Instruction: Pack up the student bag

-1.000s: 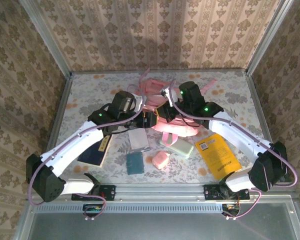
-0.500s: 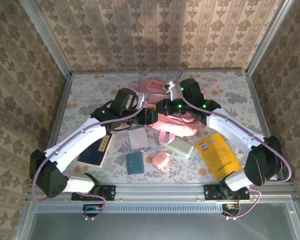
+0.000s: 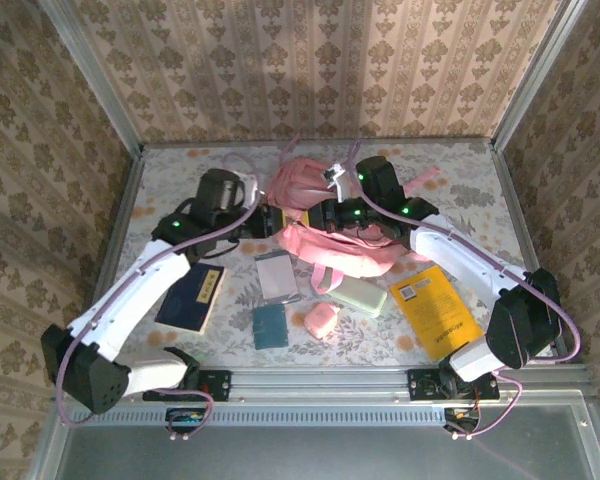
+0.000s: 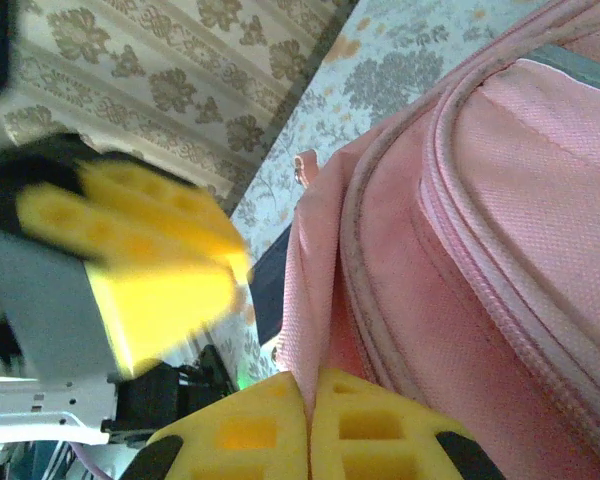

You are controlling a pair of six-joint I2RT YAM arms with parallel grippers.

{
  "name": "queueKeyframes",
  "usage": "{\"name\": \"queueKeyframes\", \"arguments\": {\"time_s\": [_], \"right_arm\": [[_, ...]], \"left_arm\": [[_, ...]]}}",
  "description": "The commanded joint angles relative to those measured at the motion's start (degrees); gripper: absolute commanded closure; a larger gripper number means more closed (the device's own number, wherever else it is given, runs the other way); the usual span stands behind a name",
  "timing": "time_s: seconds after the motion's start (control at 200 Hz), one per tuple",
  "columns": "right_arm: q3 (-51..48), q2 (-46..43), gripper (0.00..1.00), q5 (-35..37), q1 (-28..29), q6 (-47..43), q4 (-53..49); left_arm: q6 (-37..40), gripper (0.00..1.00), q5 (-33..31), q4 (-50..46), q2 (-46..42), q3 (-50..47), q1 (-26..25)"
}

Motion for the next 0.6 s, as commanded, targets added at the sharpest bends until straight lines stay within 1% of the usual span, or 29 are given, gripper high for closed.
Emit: {"name": "queueKeyframes", "arguments": {"time_s": [0.0, 0.06, 0.1, 0.12, 0.18, 0.28, 0.34, 0.41, 0.52, 0.595], "right_arm": [[2.52, -1.91, 1.00, -3.43, 0.55, -1.49, 0.30], [2.56, -1.65, 1.00, -3.60, 0.54, -1.40, 0.41], [2.68, -1.54, 1.00, -3.64, 0.61, -1.32, 0.42], [2.69, -1.57, 1.00, -3.58, 0.55, -1.27, 0.41], [2.77, -1.43, 1.00, -3.67, 0.54, -1.31, 0.40], [3.00, -1.66, 1.00, -4.32, 0.54, -1.57, 0.04], [3.02, -1.84, 1.00, -5.27, 0.46, -1.93, 0.01], [3.25, -1.99, 1.00, -7.28, 0.24, -2.30, 0.06], [3.07, -2.48, 1.00, -9.09, -0.32, -2.04, 0.58], [2.79, -2.81, 1.00, -10.40, -0.68, -1.11, 1.75]], "left_arm": [[1.80, 0.89, 5.98, 2.21, -0.75, -1.71, 0.87], [1.57, 0.91, 8.52, 3.34, 0.13, -1.83, 0.55], [1.61, 0.89, 8.92, 3.19, 0.56, -1.66, 0.25], [1.63, 0.86, 8.76, 3.11, 0.66, -1.67, 0.08], [1.91, 0.71, 8.03, 3.19, 0.37, -2.10, -0.20], [4.64, 0.66, 9.10, 3.31, -0.38, -2.86, -0.29], [7.25, 0.59, 9.69, 2.55, -0.56, -3.21, -0.29], [8.85, 0.49, 8.76, 1.96, -0.61, -3.89, 0.07], [7.97, 0.42, 11.52, 4.03, -0.14, -5.35, 1.58], [7.20, 0.42, 14.13, 6.49, -0.04, -6.82, 2.29]]}}
